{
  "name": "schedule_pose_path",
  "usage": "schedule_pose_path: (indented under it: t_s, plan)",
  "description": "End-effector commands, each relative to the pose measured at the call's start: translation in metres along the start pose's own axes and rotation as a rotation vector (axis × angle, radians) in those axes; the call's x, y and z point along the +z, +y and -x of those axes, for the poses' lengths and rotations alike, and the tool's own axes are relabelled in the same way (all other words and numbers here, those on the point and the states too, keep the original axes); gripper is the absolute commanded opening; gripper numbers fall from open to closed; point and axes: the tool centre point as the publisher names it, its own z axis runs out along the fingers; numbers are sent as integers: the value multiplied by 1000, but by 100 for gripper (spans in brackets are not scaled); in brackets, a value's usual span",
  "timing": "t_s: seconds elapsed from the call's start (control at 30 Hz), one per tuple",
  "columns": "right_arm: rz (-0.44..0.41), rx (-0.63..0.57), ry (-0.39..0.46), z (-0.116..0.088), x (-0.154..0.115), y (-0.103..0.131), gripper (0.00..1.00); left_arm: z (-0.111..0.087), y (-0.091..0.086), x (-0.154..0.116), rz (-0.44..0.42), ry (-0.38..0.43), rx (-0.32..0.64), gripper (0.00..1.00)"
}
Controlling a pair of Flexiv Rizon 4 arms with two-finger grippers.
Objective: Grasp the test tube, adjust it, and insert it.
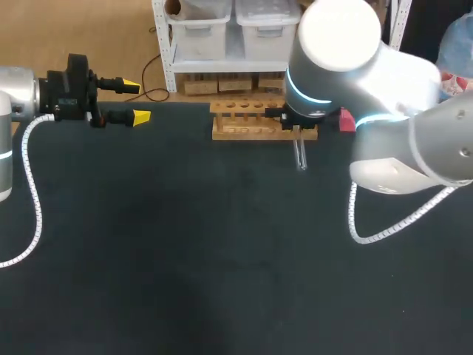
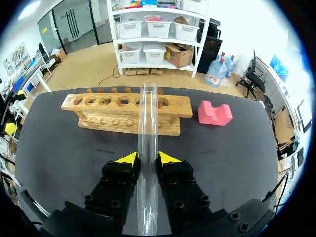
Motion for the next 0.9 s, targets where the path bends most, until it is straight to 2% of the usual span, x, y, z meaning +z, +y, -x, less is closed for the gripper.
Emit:
schedule_pose_path:
  t_s: [0.03, 0.9]
  plan:
    - [-5, -3, 13, 7, 11, 7, 0, -1, -1, 0, 5, -3, 2, 100]
    - [-13, -10, 55, 1, 30, 12, 0, -1, -1, 0, 5, -3, 2, 100]
